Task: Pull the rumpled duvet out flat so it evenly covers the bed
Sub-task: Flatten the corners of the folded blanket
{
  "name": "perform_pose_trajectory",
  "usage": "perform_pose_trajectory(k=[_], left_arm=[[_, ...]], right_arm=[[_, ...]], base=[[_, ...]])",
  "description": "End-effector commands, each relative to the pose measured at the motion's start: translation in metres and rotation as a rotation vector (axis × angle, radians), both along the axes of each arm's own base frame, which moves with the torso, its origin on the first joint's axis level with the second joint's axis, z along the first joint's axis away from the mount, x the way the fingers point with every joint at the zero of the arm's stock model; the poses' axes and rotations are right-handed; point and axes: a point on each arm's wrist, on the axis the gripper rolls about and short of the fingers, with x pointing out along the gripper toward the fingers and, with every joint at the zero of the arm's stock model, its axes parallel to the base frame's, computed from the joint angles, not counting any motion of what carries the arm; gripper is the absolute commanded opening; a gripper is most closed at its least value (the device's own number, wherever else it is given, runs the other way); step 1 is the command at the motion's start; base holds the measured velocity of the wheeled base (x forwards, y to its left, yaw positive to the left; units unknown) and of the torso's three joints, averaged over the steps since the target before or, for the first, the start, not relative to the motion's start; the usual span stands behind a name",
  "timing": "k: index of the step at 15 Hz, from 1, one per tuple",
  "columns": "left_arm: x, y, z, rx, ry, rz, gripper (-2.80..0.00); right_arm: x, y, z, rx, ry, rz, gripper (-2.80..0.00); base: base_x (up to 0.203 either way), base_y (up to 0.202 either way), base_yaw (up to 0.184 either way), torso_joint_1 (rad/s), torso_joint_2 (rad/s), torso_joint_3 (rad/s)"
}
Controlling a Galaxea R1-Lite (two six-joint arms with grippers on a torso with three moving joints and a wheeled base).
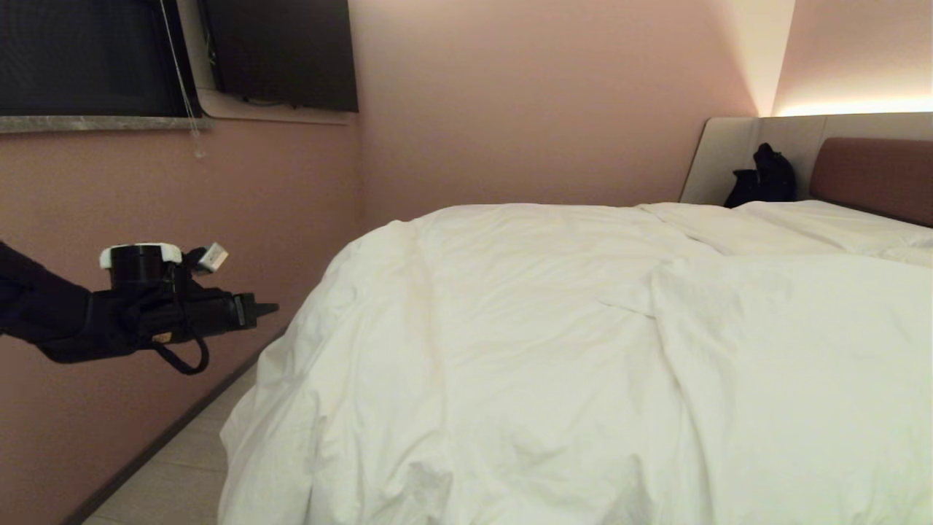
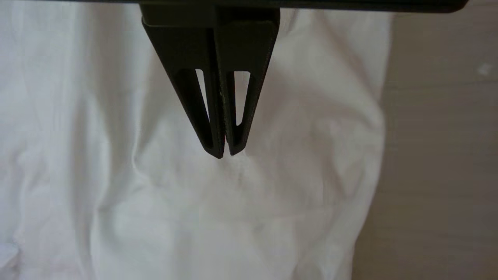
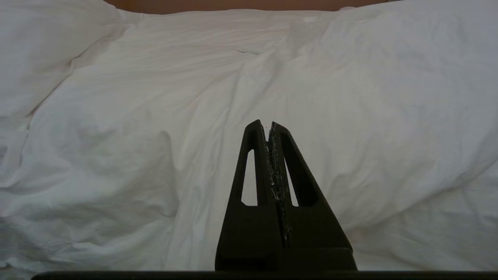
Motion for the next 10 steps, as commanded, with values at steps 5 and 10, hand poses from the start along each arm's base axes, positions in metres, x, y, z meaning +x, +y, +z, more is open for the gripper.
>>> perform_pose_trajectory(k=[5, 10], left_arm=[[0.022, -0.008, -0.017, -0.117, 0.084, 0.052, -2.80], [0.024, -0.017, -0.028, -0.111, 0.121, 0.047, -2.80]], right_arm=[[0.000, 0.000, 0.000, -0.001, -0.001, 0.000, -2.80], [0.000, 0.000, 0.000, -0.001, -0.001, 0.001, -2.80]], base=[[0.000, 0.000, 0.000, 0.000, 0.00, 0.000], [0.000, 0.000, 0.000, 0.000, 0.00, 0.000]])
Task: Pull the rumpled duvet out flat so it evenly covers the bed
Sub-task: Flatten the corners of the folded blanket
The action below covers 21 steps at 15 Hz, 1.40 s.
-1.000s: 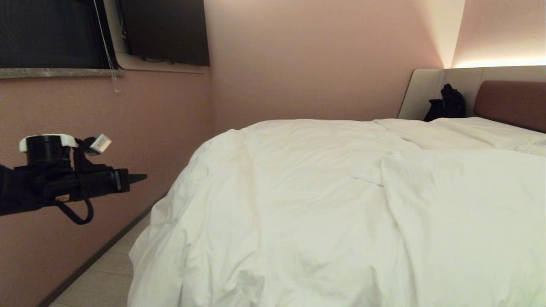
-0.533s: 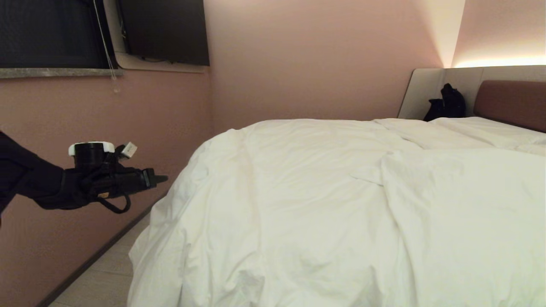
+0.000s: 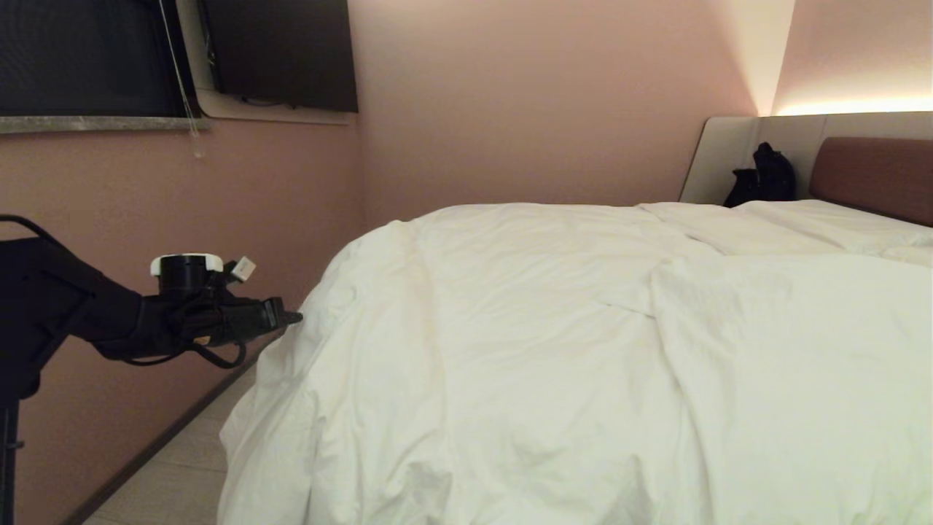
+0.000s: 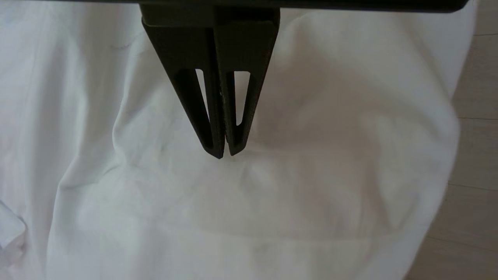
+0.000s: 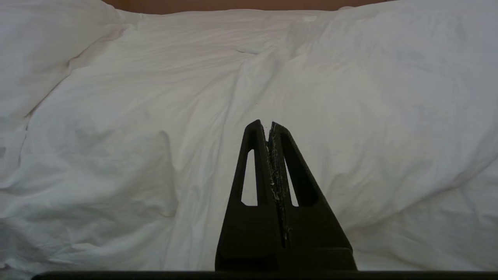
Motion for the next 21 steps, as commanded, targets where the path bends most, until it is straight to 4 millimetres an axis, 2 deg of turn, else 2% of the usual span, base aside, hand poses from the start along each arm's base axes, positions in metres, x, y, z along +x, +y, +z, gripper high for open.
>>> perform_pose_trajectory(k=[1, 3, 10, 11, 19, 21], left_arm=[[0.000, -0.001, 0.000, -0.003, -0.001, -0.005, -2.80], [0.001, -0.010, -0.001, -0.002, 0.003, -0.022, -2.80], [-0.001, -0.010, -0.003, -0.006, 0.015, -0.022, -2.80], [-0.004, -0.011, -0.003, -0.005, 0.020, -0.022, 0.00], [-0.009, -0.012, -0.002, 0.015, 0.005, -0.036, 0.00], [-0.021, -0.014, -0.014, 0.088, -0.006, -0.099, 0.00]], right_arm=[[0.000, 0.000, 0.000, -0.001, -0.001, -0.001, -2.80], [0.000, 0.000, 0.000, -0.001, -0.001, -0.001, -2.80], [0.000, 0.000, 0.000, -0.001, -0.001, 0.001, -2.80], [0.000, 0.000, 0.000, -0.001, -0.001, 0.002, -2.80], [0.000, 0.000, 0.000, -0.001, -0.001, -0.001, -2.80], [0.000, 0.000, 0.000, 0.000, -0.001, 0.001, -2.80]], base=[[0.000, 0.000, 0.000, 0.000, 0.00, 0.000], [0.000, 0.000, 0.000, 0.000, 0.00, 0.000], [0.000, 0.000, 0.000, 0.000, 0.00, 0.000], [0.000, 0.000, 0.000, 0.000, 0.00, 0.000], [0.000, 0.000, 0.000, 0.000, 0.00, 0.000], [0.000, 0.000, 0.000, 0.000, 0.00, 0.000]])
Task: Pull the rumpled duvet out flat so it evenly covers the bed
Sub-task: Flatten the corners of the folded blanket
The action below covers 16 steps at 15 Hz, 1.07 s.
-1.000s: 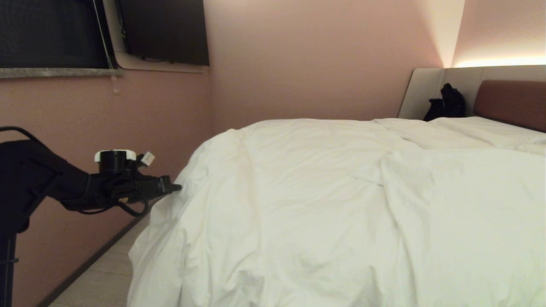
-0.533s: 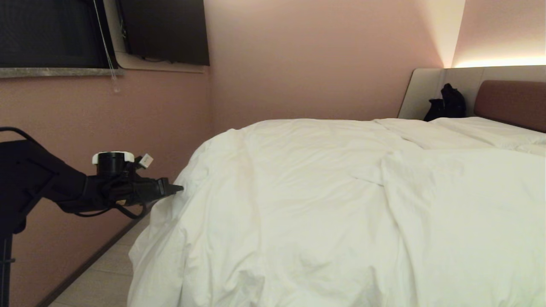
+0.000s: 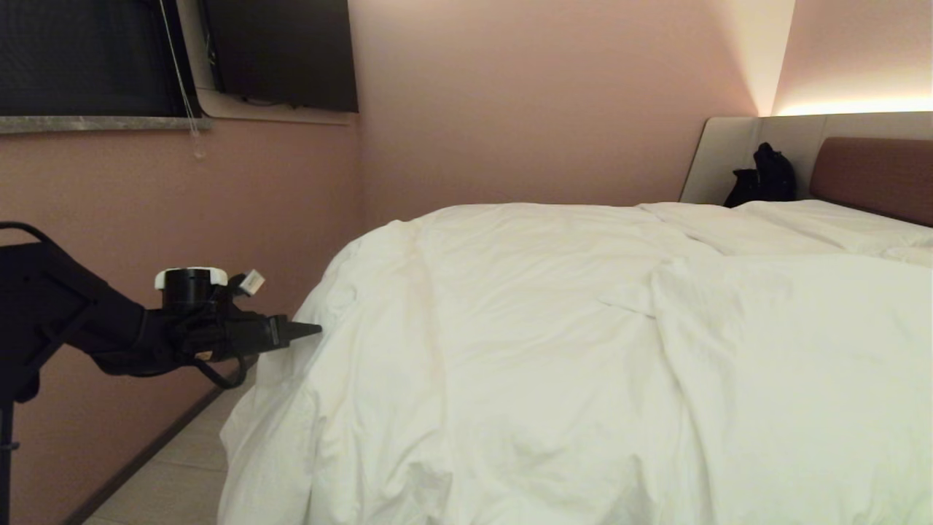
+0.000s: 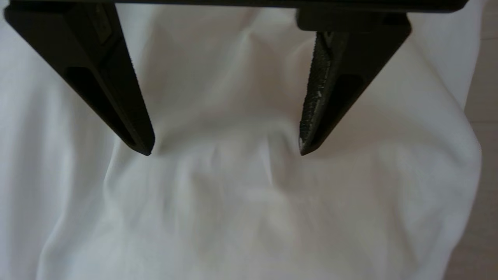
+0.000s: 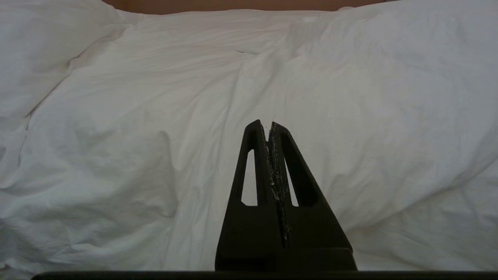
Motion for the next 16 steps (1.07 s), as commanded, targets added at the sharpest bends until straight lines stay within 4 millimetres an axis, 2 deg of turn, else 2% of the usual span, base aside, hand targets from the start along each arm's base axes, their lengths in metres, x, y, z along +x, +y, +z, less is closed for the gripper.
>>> perform_pose_trajectory(k=[1, 5, 12, 16], left_arm=[[-0.004, -0.001, -0.001, 0.013, -0.003, -0.014, 0.00], [0.002, -0.008, -0.017, 0.086, -0.033, -0.083, 0.00], [0.018, -0.013, -0.031, 0.090, -0.032, -0.087, 0.00], [0.023, -0.014, -0.047, 0.102, -0.008, -0.080, 0.00]], right_arm=[[0.000, 0.000, 0.000, 0.000, -0.001, 0.001, -2.80], [0.000, 0.000, 0.000, 0.000, -0.001, 0.001, -2.80], [0.000, 0.000, 0.000, -0.001, -0.001, 0.001, -2.80], [0.000, 0.000, 0.000, 0.000, -0.001, 0.000, -2.80]], base=[[0.000, 0.000, 0.000, 0.000, 0.00, 0.000], [0.000, 0.000, 0.000, 0.000, 0.00, 0.000], [0.000, 0.000, 0.000, 0.000, 0.00, 0.000], [0.000, 0.000, 0.000, 0.000, 0.00, 0.000]])
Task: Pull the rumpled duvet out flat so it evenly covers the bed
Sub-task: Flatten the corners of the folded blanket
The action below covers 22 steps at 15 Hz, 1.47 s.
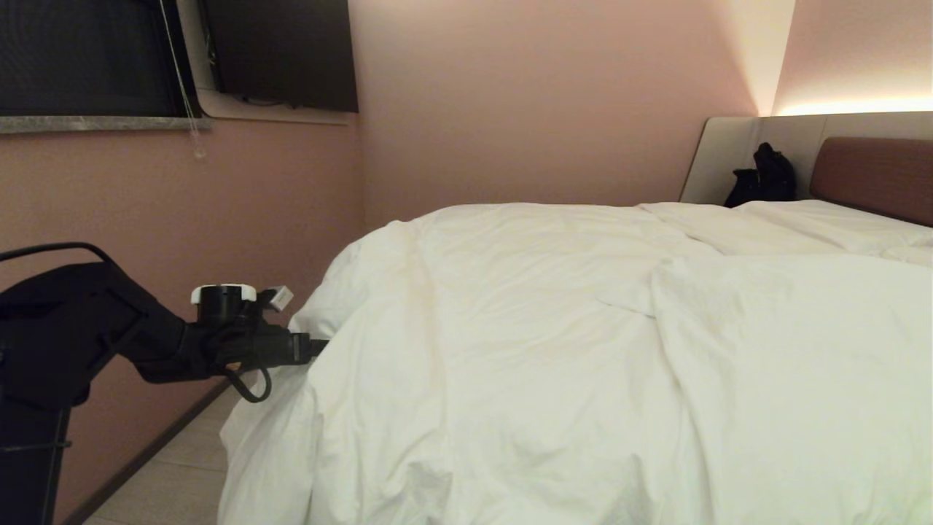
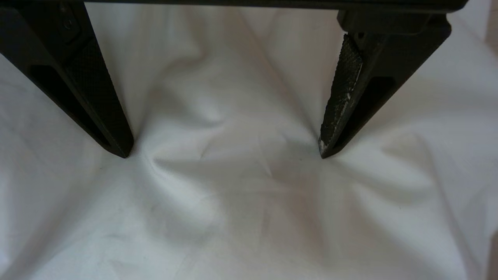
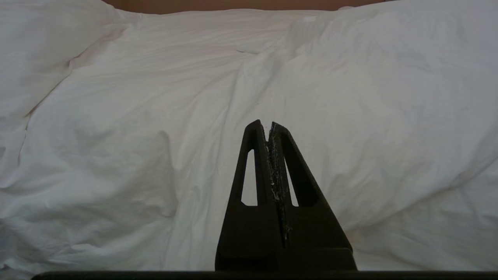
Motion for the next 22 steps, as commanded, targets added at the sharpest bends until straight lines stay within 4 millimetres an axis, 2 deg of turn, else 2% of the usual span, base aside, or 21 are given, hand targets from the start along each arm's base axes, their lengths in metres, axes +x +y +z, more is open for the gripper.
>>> perform_pose_trajectory(k=[1, 12, 18, 19, 22], left_arm=[[0.002, -0.001, -0.008, -0.003, 0.012, -0.005, 0.00], [0.002, -0.018, -0.013, 0.016, 0.035, -0.026, 0.00], [0.000, -0.019, -0.014, 0.018, 0.061, -0.025, 0.00], [0.000, -0.019, -0.015, 0.018, 0.063, -0.025, -2.80], [0.000, -0.019, -0.011, 0.020, 0.054, -0.027, -2.80]], right_arm=[[0.000, 0.000, 0.000, 0.001, -0.001, 0.000, -2.80], [0.000, 0.000, 0.000, -0.001, -0.001, 0.001, -2.80], [0.000, 0.000, 0.000, -0.001, -0.001, 0.000, -2.80], [0.000, 0.000, 0.000, -0.001, -0.002, 0.000, -2.80], [0.000, 0.000, 0.000, -0.001, -0.001, 0.000, -2.80]], base=[[0.000, 0.000, 0.000, 0.000, 0.00, 0.000], [0.000, 0.000, 0.000, 0.000, 0.00, 0.000], [0.000, 0.000, 0.000, 0.000, 0.00, 0.000], [0.000, 0.000, 0.000, 0.000, 0.00, 0.000], [0.000, 0.000, 0.000, 0.000, 0.00, 0.000]])
